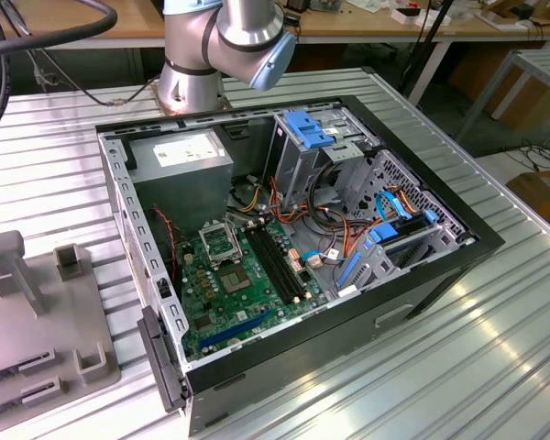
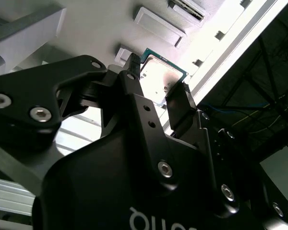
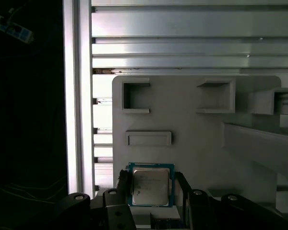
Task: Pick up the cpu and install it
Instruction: 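Pick up the cpu and move it towards the insertion slot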
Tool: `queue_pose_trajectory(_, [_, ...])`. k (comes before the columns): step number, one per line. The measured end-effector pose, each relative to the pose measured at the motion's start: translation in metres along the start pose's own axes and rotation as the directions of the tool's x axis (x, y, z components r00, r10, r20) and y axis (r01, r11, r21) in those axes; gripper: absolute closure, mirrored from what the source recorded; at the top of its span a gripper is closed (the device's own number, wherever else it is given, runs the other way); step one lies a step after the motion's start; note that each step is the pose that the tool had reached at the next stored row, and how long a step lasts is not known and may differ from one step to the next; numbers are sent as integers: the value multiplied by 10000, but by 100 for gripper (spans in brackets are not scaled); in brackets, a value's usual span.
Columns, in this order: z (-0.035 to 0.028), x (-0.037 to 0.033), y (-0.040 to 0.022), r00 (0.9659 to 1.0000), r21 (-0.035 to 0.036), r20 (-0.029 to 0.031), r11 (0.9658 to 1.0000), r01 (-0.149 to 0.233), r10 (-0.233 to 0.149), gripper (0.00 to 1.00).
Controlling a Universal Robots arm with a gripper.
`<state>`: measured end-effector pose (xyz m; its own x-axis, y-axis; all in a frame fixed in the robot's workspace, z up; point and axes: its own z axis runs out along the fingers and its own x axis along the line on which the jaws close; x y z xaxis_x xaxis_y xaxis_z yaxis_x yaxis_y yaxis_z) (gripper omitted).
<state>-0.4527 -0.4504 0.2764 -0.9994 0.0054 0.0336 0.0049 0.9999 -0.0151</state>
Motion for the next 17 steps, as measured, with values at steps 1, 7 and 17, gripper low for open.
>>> queue_pose_trajectory(1, [-6, 0, 0, 10000, 0, 0, 10000, 0, 0, 53])
queue_pose_trajectory(7, [-28, 1, -1, 10000, 0, -3, 10000, 0, 0, 53])
queue_pose_trajectory(17, [-99, 2, -1, 10000, -1, -11, 10000, 0, 0, 53])
